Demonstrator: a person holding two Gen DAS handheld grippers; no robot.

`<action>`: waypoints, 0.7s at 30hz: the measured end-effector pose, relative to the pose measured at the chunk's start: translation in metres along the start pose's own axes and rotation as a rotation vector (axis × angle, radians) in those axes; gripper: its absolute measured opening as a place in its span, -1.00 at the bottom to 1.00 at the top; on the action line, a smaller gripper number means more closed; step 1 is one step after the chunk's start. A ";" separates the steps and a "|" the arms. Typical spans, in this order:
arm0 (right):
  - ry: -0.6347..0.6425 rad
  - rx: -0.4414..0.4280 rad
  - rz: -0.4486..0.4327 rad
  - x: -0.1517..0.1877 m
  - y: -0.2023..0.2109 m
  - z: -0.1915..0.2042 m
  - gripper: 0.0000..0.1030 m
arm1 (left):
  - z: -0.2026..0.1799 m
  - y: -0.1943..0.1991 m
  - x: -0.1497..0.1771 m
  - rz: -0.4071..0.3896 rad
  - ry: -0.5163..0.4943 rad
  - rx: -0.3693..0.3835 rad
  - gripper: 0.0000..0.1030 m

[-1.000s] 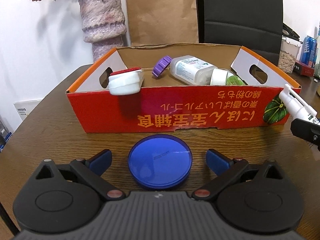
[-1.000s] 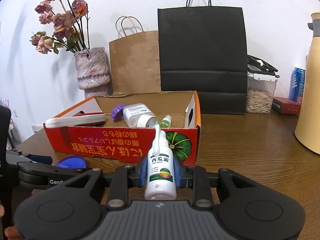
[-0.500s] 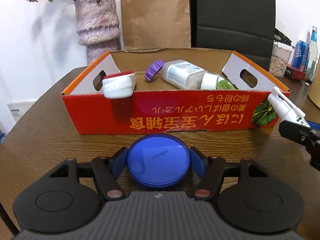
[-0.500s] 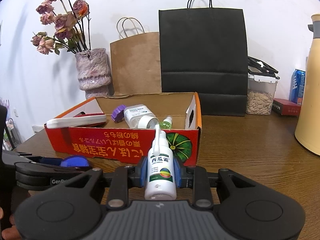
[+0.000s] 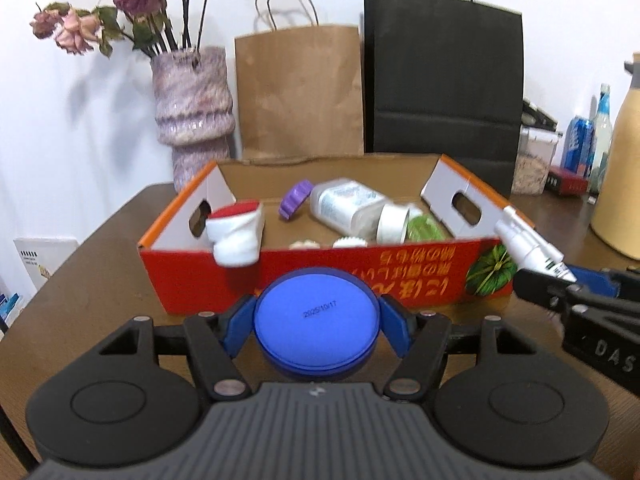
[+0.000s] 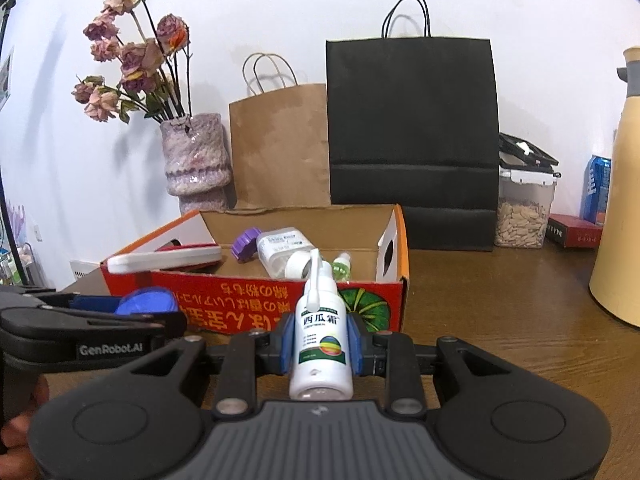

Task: Organize rigid objects
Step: 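Carry the spray bottle and blue lid with both grippers over the red box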

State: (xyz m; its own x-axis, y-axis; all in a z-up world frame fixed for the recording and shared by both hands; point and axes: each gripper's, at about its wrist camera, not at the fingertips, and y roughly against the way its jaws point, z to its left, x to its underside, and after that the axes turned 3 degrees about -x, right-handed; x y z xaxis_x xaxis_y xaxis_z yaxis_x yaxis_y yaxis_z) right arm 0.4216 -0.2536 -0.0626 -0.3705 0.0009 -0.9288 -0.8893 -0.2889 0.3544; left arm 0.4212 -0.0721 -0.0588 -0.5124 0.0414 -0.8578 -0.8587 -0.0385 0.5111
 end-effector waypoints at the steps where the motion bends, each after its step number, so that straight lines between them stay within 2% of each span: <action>1: 0.000 -0.002 -0.007 -0.001 0.001 0.000 -0.49 | 0.000 0.003 -0.003 -0.011 0.007 0.003 0.32; 7: 0.012 -0.007 -0.039 -0.009 0.004 0.004 -0.49 | -0.001 0.012 -0.015 -0.066 0.026 0.002 0.32; 21: 0.026 -0.017 -0.100 -0.032 -0.009 0.006 -0.49 | 0.001 0.005 -0.045 -0.146 0.084 -0.013 0.32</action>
State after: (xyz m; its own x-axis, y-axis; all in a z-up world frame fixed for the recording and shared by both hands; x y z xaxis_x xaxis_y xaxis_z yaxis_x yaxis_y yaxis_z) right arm 0.4402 -0.2457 -0.0359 -0.2725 0.0054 -0.9622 -0.9169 -0.3045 0.2579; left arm 0.4399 -0.0732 -0.0171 -0.3790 -0.0356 -0.9247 -0.9234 -0.0515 0.3805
